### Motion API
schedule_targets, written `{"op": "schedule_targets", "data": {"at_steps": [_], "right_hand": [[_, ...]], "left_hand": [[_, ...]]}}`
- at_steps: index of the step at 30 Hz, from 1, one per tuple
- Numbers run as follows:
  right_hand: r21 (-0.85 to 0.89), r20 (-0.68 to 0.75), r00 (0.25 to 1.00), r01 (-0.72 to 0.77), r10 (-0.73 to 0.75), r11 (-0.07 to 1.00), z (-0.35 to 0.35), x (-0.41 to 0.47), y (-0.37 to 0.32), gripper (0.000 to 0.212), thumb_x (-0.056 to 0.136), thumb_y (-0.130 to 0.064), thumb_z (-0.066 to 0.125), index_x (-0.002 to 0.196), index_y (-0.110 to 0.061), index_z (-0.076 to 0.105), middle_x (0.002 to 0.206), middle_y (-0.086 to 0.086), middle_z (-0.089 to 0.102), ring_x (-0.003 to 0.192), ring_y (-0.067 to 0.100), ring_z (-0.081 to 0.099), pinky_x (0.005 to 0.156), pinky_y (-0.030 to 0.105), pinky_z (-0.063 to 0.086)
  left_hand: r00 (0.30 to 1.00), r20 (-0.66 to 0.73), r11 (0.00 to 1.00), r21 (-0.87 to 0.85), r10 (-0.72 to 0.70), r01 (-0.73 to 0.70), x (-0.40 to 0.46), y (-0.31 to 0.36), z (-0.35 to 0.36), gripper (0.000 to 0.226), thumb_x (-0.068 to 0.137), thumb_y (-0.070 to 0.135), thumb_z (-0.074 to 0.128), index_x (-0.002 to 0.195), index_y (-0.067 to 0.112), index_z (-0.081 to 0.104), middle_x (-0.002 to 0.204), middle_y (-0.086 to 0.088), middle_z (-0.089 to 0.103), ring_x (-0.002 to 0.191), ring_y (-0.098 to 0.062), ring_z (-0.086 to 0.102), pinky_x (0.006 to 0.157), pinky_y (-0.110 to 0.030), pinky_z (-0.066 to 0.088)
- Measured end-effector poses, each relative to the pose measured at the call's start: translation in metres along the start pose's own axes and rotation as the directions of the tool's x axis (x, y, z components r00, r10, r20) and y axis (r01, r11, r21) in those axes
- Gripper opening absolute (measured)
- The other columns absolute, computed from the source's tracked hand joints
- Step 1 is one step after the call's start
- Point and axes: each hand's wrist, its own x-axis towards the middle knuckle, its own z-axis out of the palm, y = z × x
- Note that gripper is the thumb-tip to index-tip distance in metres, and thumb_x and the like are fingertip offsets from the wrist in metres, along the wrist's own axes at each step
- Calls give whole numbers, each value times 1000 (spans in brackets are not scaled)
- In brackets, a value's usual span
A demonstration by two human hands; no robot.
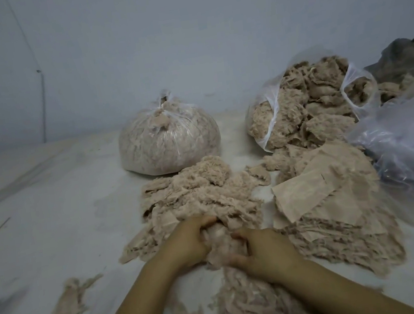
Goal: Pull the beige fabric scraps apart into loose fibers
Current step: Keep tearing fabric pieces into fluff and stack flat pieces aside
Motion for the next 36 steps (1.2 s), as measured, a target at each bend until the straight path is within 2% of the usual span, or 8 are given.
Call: {"op": "schedule_targets", "data": {"at_steps": [3,6,9,13,17,22,29,36], "right_hand": [[43,-114,992,49,-43,998,4,-6,-1,34,90,-55,50,113,-31,57,99,-5,65,94,17,61,64,26,37],[126,-107,989,111,-98,986,4,-11,0,18,93,-44,52,95,-28,60,86,-8,53,81,14,54,62,27,30],[207,7,987,154,-159,966,-1,-17,3,17,90,-42,57,79,-30,54,71,-13,45,64,1,42,60,28,34],[314,10,995,86,-94,945,-6,-21,5,29,84,-55,59,66,-32,53,57,-18,54,56,-3,47,54,17,34],[419,-198,978,23,66,908,-7,-17,6,22,89,-53,54,79,-34,57,64,-16,59,61,-1,53,63,25,45],[179,-75,993,-79,93,981,-9,-16,9,40,89,-59,50,61,-30,52,68,-8,50,60,1,48,55,19,37],[115,-124,980,-143,157,983,0,-8,4,51,89,-67,39,114,-28,57,110,-5,48,95,14,58,74,27,45],[337,-116,978,-127,175,933,1,-6,7,33,87,-56,55,97,-25,59,88,-8,56,83,11,55,68,30,42]], "left_hand": [[979,-127,986,-22,161,-165,8,8,-4,29,88,14,59,110,30,68,112,11,67,103,-7,59,90,-24,46],[933,178,944,52,312,-326,21,16,10,35,93,7,50,124,19,62,132,2,58,121,-14,49,100,-20,33],[991,54,981,-163,120,-110,43,13,10,39,100,13,42,139,13,45,142,-1,45,127,-14,42,97,-16,27],[986,-49,670,-739,-158,70,54,11,-3,26,98,2,42,119,11,55,110,2,59,101,-18,58,83,-24,48],[970,-241,846,-526,-43,-93,33,8,-4,20,94,8,53,103,22,64,94,11,69,85,1,65,75,-14,50],[982,98,986,-56,163,-158,9,-7,15,27,97,25,52,120,16,64,126,20,47,117,3,42,104,-20,32],[990,-12,969,-205,138,-137,6,16,28,30,94,21,56,123,23,62,106,19,55,100,2,51,83,-2,36],[999,-21,708,-706,-26,3,-9,30,31,32,90,-3,54,91,23,73,97,12,71,94,3,65,79,-10,47]]}}
